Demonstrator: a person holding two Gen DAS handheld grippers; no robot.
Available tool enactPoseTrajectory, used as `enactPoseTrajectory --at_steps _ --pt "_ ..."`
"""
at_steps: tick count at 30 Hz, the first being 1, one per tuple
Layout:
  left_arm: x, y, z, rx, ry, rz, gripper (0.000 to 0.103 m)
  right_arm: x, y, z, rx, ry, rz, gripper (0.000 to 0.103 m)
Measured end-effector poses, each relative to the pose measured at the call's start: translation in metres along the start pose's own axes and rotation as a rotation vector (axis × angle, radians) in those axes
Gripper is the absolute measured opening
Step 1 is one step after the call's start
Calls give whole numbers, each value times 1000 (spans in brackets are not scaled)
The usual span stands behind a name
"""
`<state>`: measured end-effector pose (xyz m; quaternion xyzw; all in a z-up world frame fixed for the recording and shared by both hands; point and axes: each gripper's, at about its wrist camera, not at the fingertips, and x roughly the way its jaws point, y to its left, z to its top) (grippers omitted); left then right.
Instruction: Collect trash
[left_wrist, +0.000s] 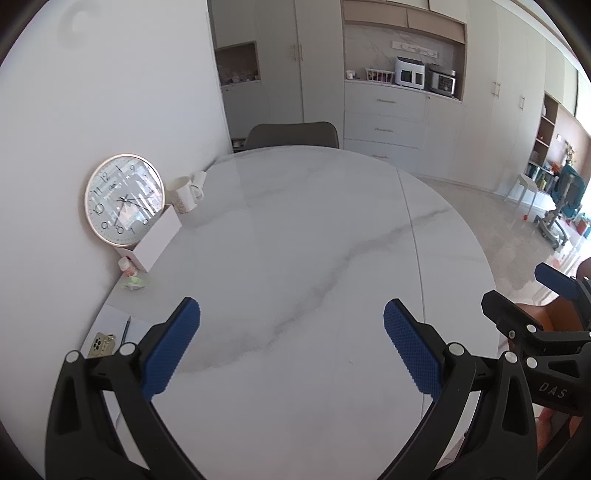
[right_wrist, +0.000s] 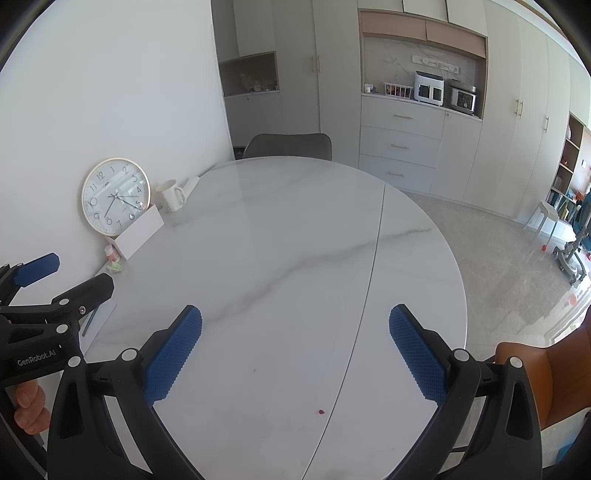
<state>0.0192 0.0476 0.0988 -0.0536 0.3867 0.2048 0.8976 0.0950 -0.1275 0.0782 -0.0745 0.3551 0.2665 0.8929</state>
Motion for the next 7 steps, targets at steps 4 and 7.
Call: enactPoseTrajectory --at_steps 4,7 --pt "2 -1 -1 7 8 9 96 0 1 0 0 1 -1 101" --pt "3 -1 -2 14 11 6 96 1 2 0 -1 2 -2 101"
